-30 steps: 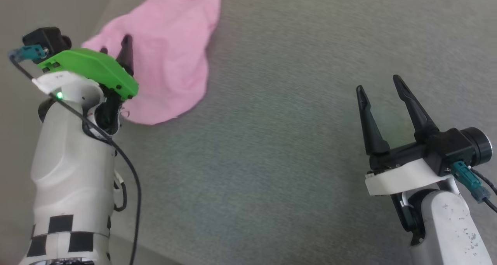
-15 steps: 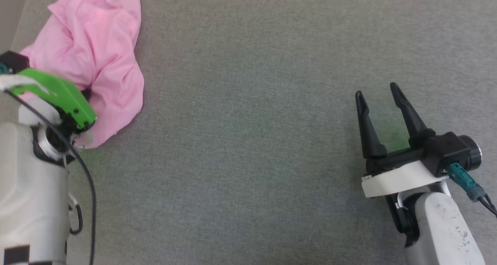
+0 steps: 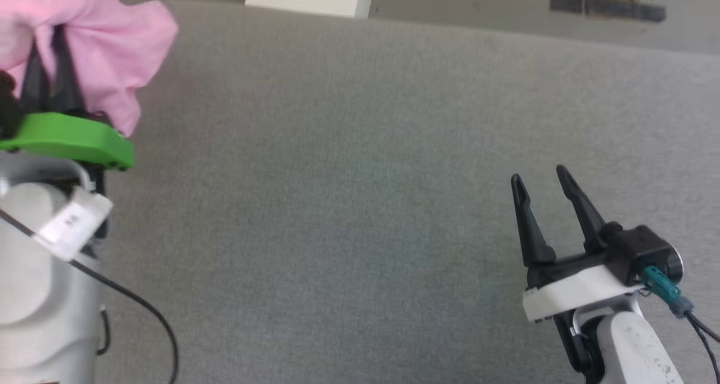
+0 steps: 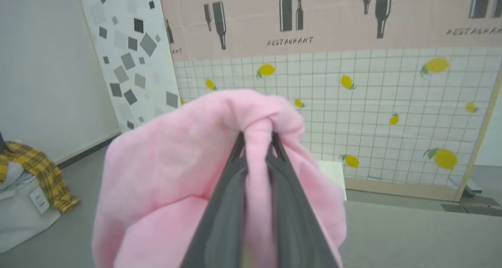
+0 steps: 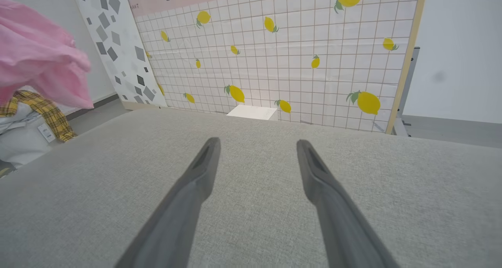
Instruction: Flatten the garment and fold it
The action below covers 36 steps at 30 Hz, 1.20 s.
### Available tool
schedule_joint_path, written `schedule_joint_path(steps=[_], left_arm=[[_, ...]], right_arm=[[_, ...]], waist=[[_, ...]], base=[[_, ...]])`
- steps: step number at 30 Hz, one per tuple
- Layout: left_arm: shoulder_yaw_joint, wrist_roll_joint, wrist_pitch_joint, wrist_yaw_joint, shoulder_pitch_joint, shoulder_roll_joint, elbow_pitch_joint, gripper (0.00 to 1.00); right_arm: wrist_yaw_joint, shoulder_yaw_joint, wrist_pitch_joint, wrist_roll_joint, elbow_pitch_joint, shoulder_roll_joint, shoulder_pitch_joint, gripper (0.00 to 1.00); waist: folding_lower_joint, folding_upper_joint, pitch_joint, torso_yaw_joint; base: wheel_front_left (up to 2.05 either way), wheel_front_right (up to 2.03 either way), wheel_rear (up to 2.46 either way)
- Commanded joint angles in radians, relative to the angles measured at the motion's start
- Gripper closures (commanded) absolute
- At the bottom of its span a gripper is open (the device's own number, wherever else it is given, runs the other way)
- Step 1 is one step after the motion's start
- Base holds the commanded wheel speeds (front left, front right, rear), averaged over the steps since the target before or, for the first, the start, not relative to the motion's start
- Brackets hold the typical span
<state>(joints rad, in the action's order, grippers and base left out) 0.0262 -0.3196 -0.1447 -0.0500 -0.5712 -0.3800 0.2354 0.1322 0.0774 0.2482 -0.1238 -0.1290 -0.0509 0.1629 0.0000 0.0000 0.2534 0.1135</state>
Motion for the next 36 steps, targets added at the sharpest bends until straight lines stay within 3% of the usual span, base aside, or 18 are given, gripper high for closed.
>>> schedule_joint_path(steps=[1, 12, 20, 26, 30, 34, 35, 36], left_arm=[[0.022, 0.02, -0.031, 0.001, 0.006, 0.023, -0.025, 1.0], [0.2, 0.014, -0.047, 0.034, 0.031, 0.199, -0.126, 1.0], [0.38, -0.03, 0.033, 0.109, 0.046, 0.3, 0.012, 1.0], [0.53, -0.09, 0.269, 0.142, 0.08, 0.322, 0.233, 1.0], [0.597, -0.118, 0.513, 0.135, 0.091, 0.325, 0.38, 1.0], [0.629, -0.142, 0.676, 0.124, 0.089, 0.327, 0.442, 1.0], [0.629, -0.147, 0.686, 0.121, 0.087, 0.327, 0.442, 0.95], [0.625, -0.15, 0.674, 0.115, 0.083, 0.327, 0.431, 0.37]], right_arm=[[-0.002, -0.005, 0.009, -0.007, -0.003, 0.001, -0.021, 0.0], [-0.002, -0.015, -0.02, -0.003, 0.026, 0.001, -0.076, 0.0], [-0.002, -0.022, -0.037, -0.009, 0.054, 0.001, -0.091, 0.0], [-0.002, -0.024, -0.036, -0.019, 0.059, 0.001, -0.089, 0.0], [-0.002, -0.024, -0.032, -0.024, 0.06, 0.001, -0.085, 0.0], [-0.002, -0.026, -0.031, -0.025, 0.058, 0.001, -0.085, 0.0], [-0.002, -0.027, -0.031, -0.025, 0.058, 0.001, -0.084, 0.0], [-0.002, -0.027, -0.031, -0.025, 0.057, 0.001, -0.084, 0.0]], waist=[[0.0, 0.0, -0.135, -0.049], [0.0, 0.0, -0.22, -0.25], [0.0, 0.0, -0.198, -0.37], [0.0, 0.0, -0.18, -0.412], [0.0, 0.0, -0.169, -0.414], [0.0, 0.0, -0.162, -0.399], [0.0, 0.0, -0.16, -0.393], [0.0, 0.0, -0.16, -0.386]], base=[[0.0, 0.0, 0.0], [0.0, 0.0, 0.0], [0.0, 0.0, 0.0], [0.0, 0.0, 0.0], [0.0, 0.0, 0.0], [0.0, 0.0, 0.0], [0.0, 0.0, 0.0], [0.0, 0.0, 0.0]])
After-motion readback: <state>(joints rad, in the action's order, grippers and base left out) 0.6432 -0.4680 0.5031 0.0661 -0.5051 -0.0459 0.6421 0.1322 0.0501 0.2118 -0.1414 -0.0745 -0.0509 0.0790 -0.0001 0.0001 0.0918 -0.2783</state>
